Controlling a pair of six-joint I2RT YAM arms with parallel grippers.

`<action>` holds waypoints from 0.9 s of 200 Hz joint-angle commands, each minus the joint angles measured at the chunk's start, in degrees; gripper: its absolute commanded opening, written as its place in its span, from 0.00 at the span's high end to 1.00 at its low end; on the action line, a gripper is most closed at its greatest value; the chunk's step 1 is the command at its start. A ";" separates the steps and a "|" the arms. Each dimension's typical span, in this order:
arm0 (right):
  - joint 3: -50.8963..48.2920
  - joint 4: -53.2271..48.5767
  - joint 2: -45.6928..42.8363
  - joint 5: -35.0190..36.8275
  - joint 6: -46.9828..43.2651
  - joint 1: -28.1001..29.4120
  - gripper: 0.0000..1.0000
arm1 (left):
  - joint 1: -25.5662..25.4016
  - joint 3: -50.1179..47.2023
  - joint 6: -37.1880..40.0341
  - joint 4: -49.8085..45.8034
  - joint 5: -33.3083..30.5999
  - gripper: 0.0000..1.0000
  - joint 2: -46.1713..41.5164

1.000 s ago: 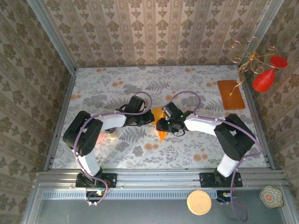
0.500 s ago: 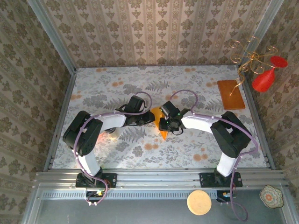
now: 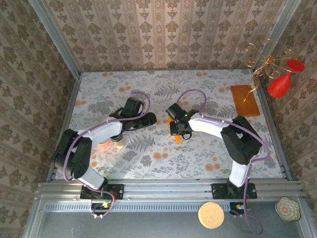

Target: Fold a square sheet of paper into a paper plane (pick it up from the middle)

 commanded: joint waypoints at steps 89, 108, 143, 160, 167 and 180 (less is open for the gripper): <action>17.47 -5.03 13.74 3.93 -10.51 -7.33 0.84 | 1.16 2.07 4.65 -9.69 -8.03 0.22 -3.41; 18.30 -5.48 14.79 2.83 -10.73 -7.68 0.76 | 1.25 2.04 4.77 -9.27 -7.64 0.22 -3.42; 18.38 -5.41 15.91 1.01 -10.13 -7.74 0.65 | 1.25 1.82 4.56 -8.10 -6.89 0.22 -3.64; 18.28 -5.36 16.42 1.10 -9.88 -7.79 0.62 | 1.25 1.82 4.38 -8.05 -6.71 0.22 -3.66; 18.20 -5.36 16.63 1.34 -9.82 -7.86 0.61 | 1.25 1.77 4.38 -8.05 -6.71 0.22 -3.67; 18.18 -5.36 17.11 1.75 -9.72 -7.87 0.60 | 1.25 1.74 4.38 -8.14 -6.74 0.22 -3.64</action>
